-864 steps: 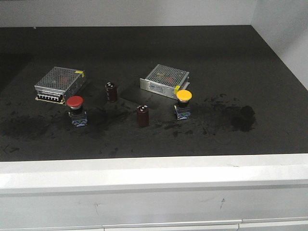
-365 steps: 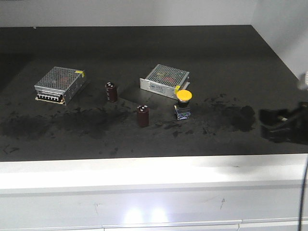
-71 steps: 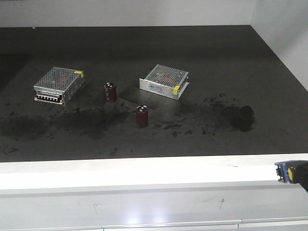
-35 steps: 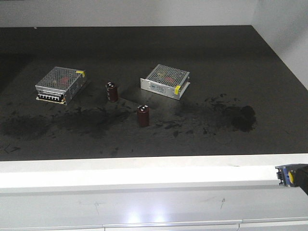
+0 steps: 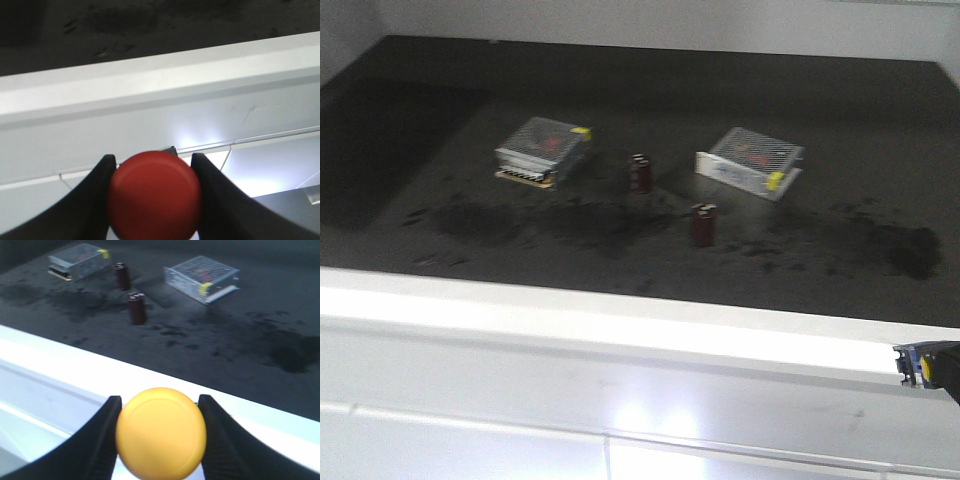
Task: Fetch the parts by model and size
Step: 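Drive the base to the bench with the red tray, holding both buttons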
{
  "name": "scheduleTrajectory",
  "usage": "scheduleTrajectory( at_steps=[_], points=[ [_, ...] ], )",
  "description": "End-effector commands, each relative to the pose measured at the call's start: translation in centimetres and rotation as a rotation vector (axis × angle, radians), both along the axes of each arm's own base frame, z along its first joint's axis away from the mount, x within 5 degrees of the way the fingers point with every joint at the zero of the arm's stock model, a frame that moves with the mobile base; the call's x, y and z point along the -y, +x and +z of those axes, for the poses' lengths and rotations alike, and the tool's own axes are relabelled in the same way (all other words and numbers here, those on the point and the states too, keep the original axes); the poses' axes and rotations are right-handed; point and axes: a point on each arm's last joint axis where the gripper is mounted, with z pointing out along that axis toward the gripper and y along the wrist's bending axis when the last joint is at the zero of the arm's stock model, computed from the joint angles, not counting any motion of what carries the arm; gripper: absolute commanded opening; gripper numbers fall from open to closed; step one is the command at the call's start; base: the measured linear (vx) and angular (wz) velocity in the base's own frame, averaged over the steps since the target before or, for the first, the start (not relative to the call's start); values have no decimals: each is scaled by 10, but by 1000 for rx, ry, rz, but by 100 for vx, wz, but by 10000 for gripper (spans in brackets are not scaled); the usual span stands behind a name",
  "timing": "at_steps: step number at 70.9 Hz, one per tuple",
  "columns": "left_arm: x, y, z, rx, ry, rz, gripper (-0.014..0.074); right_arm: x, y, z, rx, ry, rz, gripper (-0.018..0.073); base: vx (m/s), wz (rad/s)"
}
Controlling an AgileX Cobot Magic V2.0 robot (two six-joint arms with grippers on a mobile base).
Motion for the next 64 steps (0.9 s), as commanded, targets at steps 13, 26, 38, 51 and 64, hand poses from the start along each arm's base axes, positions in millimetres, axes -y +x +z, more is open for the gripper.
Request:
scheduleTrajectory(
  at_steps=[13, 26, 38, 51, 64],
  points=[
    [2, 4, 11, 75, -24, -10, -6, 0, 2, 15, 94, 23, -2, -8, -16, 73],
    [2, 4, 11, 72, -24, -10, -6, 0, 2, 15, 94, 23, -2, -8, -18, 83],
    [2, 4, 11, 72, -24, -10, -6, 0, 2, 15, 94, 23, -2, -8, -14, 80],
    [2, 4, 11, 72, -24, -10, -6, 0, 2, 15, 94, 23, -2, -8, -9, 79],
    [2, 4, 11, 72, -24, -10, -6, 0, 2, 15, 94, 23, -2, -8, -5, 83]
  ],
)
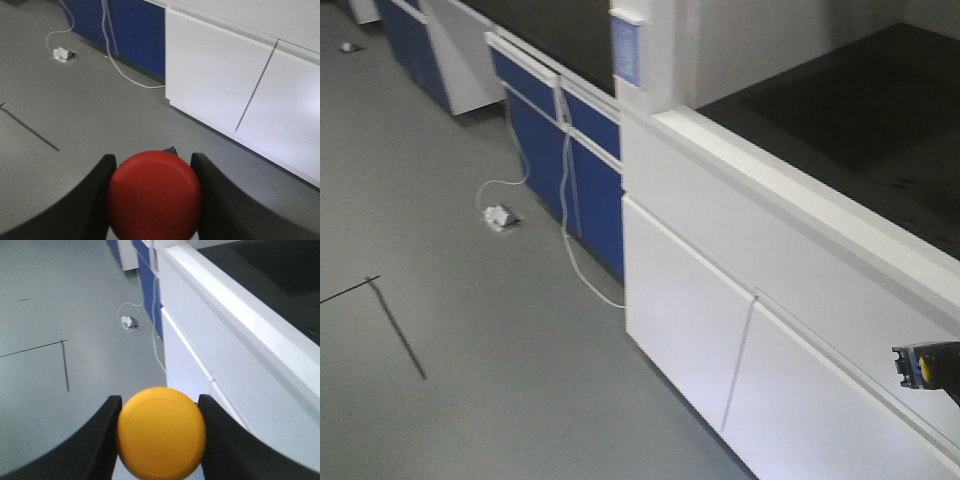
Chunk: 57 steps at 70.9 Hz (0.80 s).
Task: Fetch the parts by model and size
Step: 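Drive the base to the bench with the red tray, holding both buttons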
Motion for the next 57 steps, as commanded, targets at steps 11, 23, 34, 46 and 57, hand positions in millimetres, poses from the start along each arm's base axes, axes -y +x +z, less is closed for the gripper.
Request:
scheduleTrajectory(
  at_steps=[11, 23, 34, 46, 57],
  points=[
    [2, 4, 11, 72, -24, -10, -6, 0, 2, 15, 97, 23, -2, -8, -4, 91],
    [2, 4, 11, 72, -23, -9, -6, 0, 2, 15, 97, 22, -2, -8, -2, 95],
    [2, 4, 11, 72, -23, -9, -6, 0, 2, 15, 97, 22, -2, -8, 2, 78],
    [2, 4, 11, 72, -23, -9, -6, 0, 2, 15, 97, 22, -2, -8, 9, 46],
    [2, 4, 11, 72, -23, -9, -6, 0, 2, 15, 97, 22, -2, -8, 15, 27]
  ],
)
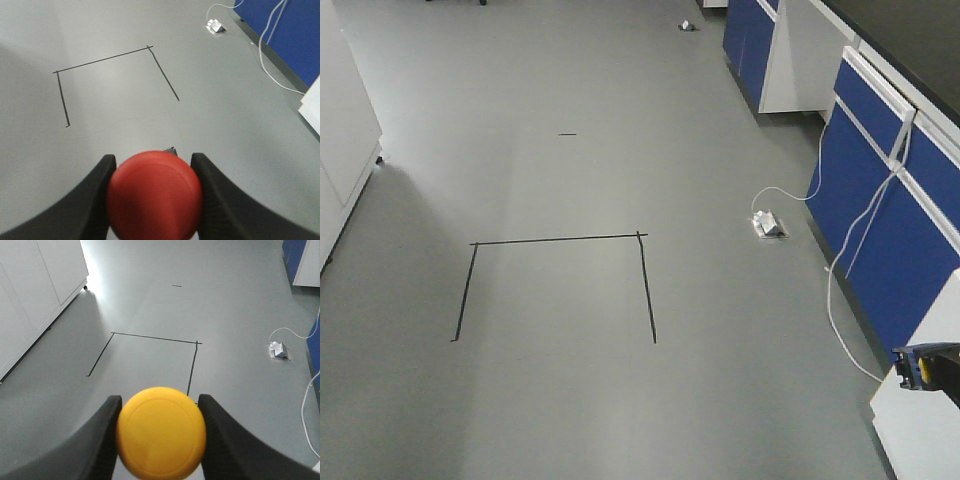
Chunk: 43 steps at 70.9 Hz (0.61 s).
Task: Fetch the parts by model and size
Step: 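Drive the base to the bench with the red tray, holding both buttons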
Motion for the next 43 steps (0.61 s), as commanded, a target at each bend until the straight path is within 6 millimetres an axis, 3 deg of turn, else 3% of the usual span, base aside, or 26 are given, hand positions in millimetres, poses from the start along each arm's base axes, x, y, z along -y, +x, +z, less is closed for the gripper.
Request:
scheduleTrajectory(
  at_steps=[1, 21, 43],
  points=[
    [2, 4, 11, 71, -23, -10, -6, 0, 2, 15, 99, 22, -2, -8, 18, 22],
    [2, 4, 11, 71, -23, -10, -6, 0, 2, 15, 99, 22, -2, -8, 26, 15],
    [2, 4, 11, 71, -23, -10, -6, 0, 2, 15, 99, 22, -2, -8, 45, 2]
  ],
)
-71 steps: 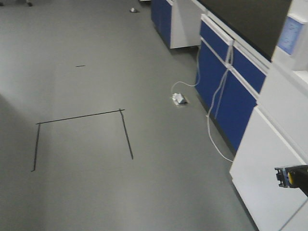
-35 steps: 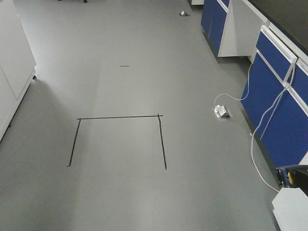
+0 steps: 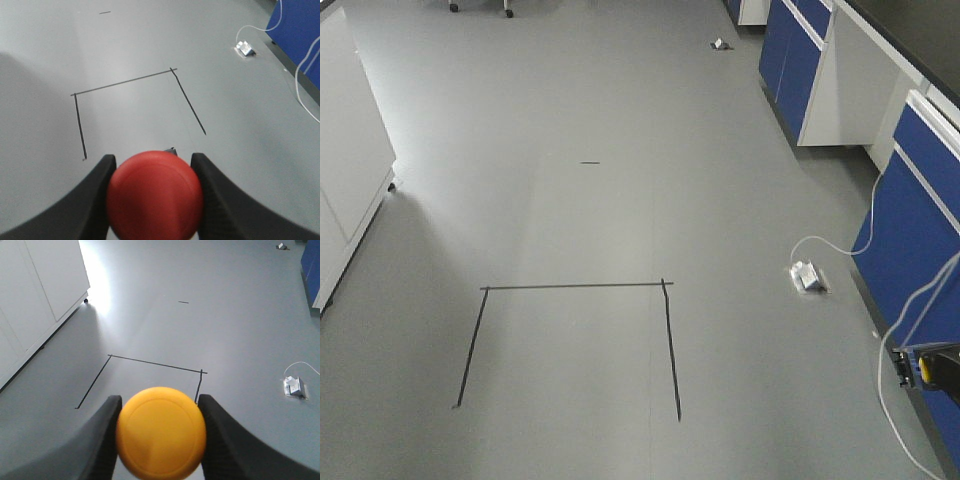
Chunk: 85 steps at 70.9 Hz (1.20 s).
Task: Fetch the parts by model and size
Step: 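Drive the base to the bench with the red tray, holding both buttons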
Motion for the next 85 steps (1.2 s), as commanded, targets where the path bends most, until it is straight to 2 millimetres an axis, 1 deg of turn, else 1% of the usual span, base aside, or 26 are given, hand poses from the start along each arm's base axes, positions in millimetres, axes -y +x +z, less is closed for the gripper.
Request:
scheduleTrajectory(
  at_steps=[1, 35, 85],
  points=[
    [2, 4, 11, 71, -23, -10, -6, 0, 2, 15, 99, 22, -2, -8, 54, -1],
    [2, 4, 11, 72, -23, -10, -6, 0, 2, 15, 100, 22, -2, -8, 59, -2],
    [2, 4, 11, 71, -23, -10, -6, 0, 2, 15, 99, 22, -2, -8, 68, 8]
  ],
)
